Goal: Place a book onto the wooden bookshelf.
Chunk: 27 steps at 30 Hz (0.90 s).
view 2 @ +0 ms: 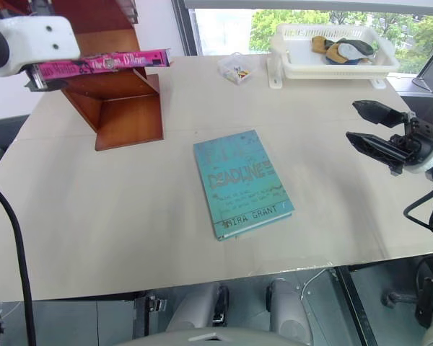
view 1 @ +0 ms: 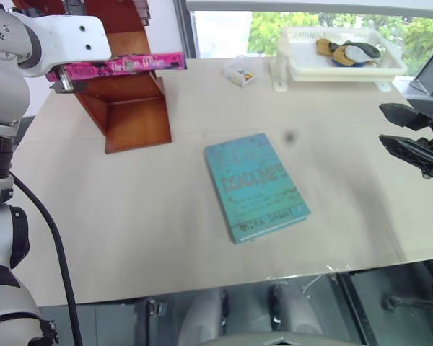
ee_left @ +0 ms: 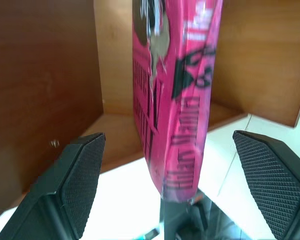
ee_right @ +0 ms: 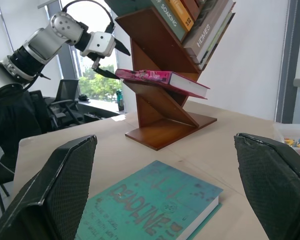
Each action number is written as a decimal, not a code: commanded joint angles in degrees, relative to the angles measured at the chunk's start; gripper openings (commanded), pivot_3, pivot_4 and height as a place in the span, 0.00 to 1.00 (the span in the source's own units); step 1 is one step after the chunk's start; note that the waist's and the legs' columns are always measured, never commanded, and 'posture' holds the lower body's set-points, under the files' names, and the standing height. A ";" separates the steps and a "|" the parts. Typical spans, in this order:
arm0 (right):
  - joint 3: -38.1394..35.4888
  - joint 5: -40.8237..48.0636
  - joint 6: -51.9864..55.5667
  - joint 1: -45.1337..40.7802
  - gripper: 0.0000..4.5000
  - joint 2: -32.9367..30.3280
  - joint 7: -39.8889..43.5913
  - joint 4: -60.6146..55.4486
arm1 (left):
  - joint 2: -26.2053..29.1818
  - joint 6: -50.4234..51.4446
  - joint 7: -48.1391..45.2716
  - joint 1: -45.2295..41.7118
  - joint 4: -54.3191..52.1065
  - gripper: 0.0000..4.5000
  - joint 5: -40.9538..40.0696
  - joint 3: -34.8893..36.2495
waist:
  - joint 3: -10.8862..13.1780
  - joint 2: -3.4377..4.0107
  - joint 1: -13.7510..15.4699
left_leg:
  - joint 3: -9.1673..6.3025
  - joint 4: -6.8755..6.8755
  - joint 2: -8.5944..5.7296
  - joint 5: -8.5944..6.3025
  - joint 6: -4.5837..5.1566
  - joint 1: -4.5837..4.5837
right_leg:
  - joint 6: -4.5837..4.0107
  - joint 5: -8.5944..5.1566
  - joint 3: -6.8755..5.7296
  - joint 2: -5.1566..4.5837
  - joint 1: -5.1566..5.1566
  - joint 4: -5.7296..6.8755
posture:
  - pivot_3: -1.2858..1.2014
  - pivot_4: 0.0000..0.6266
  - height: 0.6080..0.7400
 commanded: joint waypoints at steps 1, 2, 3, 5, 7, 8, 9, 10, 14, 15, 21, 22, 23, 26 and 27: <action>-1.45 0.21 -0.88 -0.08 1.00 -0.70 0.20 -1.71 | 0.31 -0.44 0.20 -1.84 0.03 0.99 -1.62 2.71 | 0.00 0.00 0.01 | 0.00 0.00 0.00 0.00 0.00 0.00 | 0.00 0.00 0.00 0.00 0.00 0.00 | 0.52 0.24 1.00; -1.54 0.23 -0.85 -0.16 1.00 -0.82 0.09 -1.83 | 0.29 -0.63 0.38 -1.97 0.31 0.99 -1.80 2.66 | 0.00 0.00 0.00 | 0.00 0.00 0.00 0.00 0.00 0.00 | 0.00 0.00 0.00 0.00 0.00 0.01 | 0.52 0.24 1.00; -1.62 0.20 -0.94 -0.28 1.00 -0.93 0.07 -1.78 | 0.20 -0.78 0.37 -1.99 0.46 0.99 -2.10 2.62 | 0.00 0.00 -0.01 | 0.00 0.00 0.00 0.00 0.00 0.00 | 0.00 0.00 0.00 0.00 0.00 0.01 | 0.52 0.24 1.00; -1.70 0.08 -1.20 -0.35 1.00 -1.02 0.09 -1.66 | 0.18 -1.22 0.59 -1.92 0.89 0.99 -2.60 2.62 | 0.00 0.00 -0.02 | 0.00 0.00 0.00 0.00 0.00 0.01 | 0.00 0.00 0.00 0.00 0.00 0.02 | 0.52 0.24 1.00; -1.73 -0.07 -1.44 -0.31 1.00 -1.07 0.07 -1.63 | 0.15 -1.61 0.90 -2.03 1.37 0.99 -3.07 2.72 | 0.00 0.00 -0.02 | 0.00 0.00 0.00 0.00 0.00 0.01 | 0.00 0.00 0.00 0.00 0.00 0.02 | 0.52 0.24 1.00; -1.70 -0.18 -1.59 -0.28 1.00 -1.03 0.06 -1.61 | -0.02 -1.85 1.08 -2.10 1.63 0.99 -3.48 2.80 | 0.00 0.00 -0.01 | 0.00 0.00 0.00 0.00 0.00 0.00 | 0.00 0.00 0.00 0.00 0.00 0.01 | 0.52 0.24 1.00; -1.72 -0.25 -1.74 -0.19 1.00 -0.98 0.10 -1.60 | -0.15 -2.01 1.21 -2.12 1.78 0.99 -3.75 2.78 | 0.00 0.00 0.00 | 0.00 0.00 0.00 0.00 0.00 0.00 | 0.00 0.00 0.00 0.00 0.00 0.01 | 0.52 0.24 1.00; -1.78 -0.30 -1.87 -0.08 1.00 -0.93 0.08 -1.67 | -0.16 -2.17 1.29 -2.09 1.89 0.99 -3.93 2.76 | 0.00 0.00 0.01 | 0.00 0.00 0.00 0.00 0.00 0.00 | 0.00 0.00 0.00 0.00 0.00 0.01 | 0.52 0.24 1.00; -2.16 -0.36 -1.77 -0.32 1.00 -1.37 0.02 -1.64 | -0.99 -3.04 1.40 -2.29 2.41 0.99 -5.48 2.85 | 0.00 0.00 0.05 | 0.00 0.01 0.00 0.00 0.00 0.00 | 0.00 0.00 0.00 0.00 0.00 0.01 | 0.52 0.24 1.00; -2.27 -0.36 -1.69 -0.36 1.00 -1.56 0.12 -1.54 | -1.30 -3.28 1.02 -2.27 2.14 0.99 -6.20 2.96 | 0.00 0.00 0.04 | 0.00 0.01 0.00 0.00 0.00 0.00 | 0.00 0.00 0.00 0.00 0.00 0.01 | 0.52 0.24 1.00; -2.72 0.00 -1.16 0.18 1.00 -2.00 0.13 -1.94 | -0.01 -5.13 -0.91 -2.34 1.36 0.99 -8.88 3.96 | 0.00 0.00 -0.03 | 0.00 0.01 0.00 0.00 0.00 0.00 | 0.00 0.00 0.00 0.00 0.00 0.00 | 0.52 0.24 1.00; -2.77 0.01 -1.04 0.39 1.00 -2.06 0.14 -1.95 | 0.54 -5.76 -0.87 -2.98 2.03 0.99 -8.85 4.08 | 0.00 0.00 -0.03 | 0.00 0.01 0.00 0.00 0.00 0.00 | 0.00 0.00 0.00 0.00 0.00 0.00 | 0.52 0.24 1.00; -2.79 -0.04 -1.00 0.61 1.00 -2.14 0.19 -1.96 | 0.95 -6.24 -0.95 -3.43 2.47 0.99 -8.97 4.20 | 0.00 0.00 -0.04 | 0.00 0.01 -0.01 0.00 0.00 0.00 | 0.00 0.00 0.00 0.00 0.00 0.00 | 0.52 0.24 1.00; -2.89 -0.12 -1.26 1.04 1.00 -2.28 0.18 -1.79 | 1.57 -7.25 -2.25 -3.89 2.22 0.99 -10.72 4.85 | 0.01 -0.01 -0.05 | 0.02 0.01 0.00 0.00 0.00 0.00 | 0.00 0.00 0.00 0.00 0.00 0.00 | 0.52 0.24 1.00; -3.04 0.04 -1.27 1.15 1.00 -2.28 0.06 -1.90 | 1.67 -7.31 -2.85 -3.89 1.75 0.99 -11.74 5.23 | 0.01 -0.01 -0.05 | 0.02 0.01 0.00 0.00 0.00 0.00 | 0.00 0.00 0.00 0.00 0.00 -0.01 | 0.52 0.24 1.00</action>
